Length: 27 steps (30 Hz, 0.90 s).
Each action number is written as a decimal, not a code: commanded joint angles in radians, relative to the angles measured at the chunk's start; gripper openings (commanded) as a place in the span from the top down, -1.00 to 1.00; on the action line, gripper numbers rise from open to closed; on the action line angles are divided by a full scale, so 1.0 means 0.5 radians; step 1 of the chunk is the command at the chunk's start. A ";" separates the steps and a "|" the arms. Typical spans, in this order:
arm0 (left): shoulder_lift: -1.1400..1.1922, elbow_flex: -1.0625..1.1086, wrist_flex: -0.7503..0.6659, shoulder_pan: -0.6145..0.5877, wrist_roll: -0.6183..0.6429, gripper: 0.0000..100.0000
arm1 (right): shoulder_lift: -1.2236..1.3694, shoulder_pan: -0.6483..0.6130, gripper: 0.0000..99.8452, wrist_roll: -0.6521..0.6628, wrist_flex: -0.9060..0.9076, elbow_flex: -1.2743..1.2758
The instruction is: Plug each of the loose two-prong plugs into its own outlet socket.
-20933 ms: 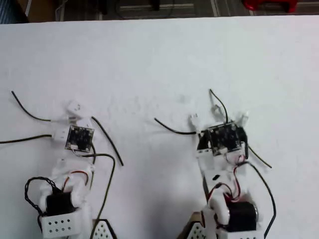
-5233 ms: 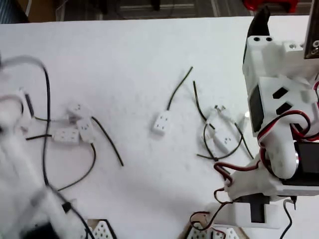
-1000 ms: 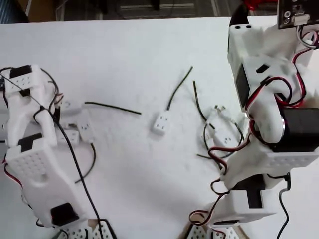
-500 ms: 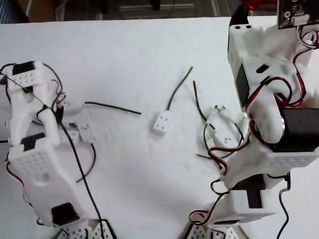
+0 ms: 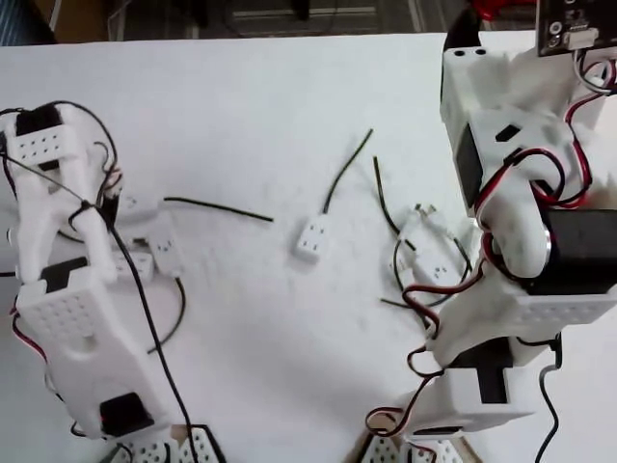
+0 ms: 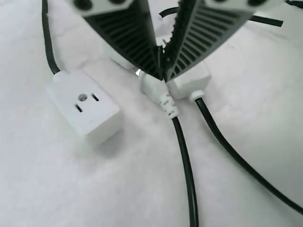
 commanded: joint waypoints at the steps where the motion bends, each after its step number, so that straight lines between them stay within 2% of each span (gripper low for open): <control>1: -0.017 -0.055 0.012 0.008 -0.209 0.95 | 0.005 -0.014 0.22 0.012 -0.035 -0.012; 5: -0.026 -0.166 0.172 0.081 -0.267 0.95 | 0.005 -0.011 0.22 0.012 -0.032 -0.012; 8: -0.026 -0.190 0.203 0.091 -0.448 0.84 | 0.005 -0.014 0.22 0.012 -0.032 -0.012; 11: -0.023 -0.187 0.212 0.066 -0.273 0.64 | 0.005 -0.014 0.22 0.012 -0.032 -0.012; 14: -0.023 -0.184 0.215 0.057 0.077 0.48 | 0.005 -0.014 0.22 0.012 -0.032 -0.012; 19: -0.023 -0.049 0.209 0.115 0.608 0.54 | 0.005 -0.014 0.22 0.012 -0.032 -0.012; 27: -0.020 0.012 0.206 0.112 0.663 0.56 | 0.005 -0.014 0.22 0.012 -0.032 -0.012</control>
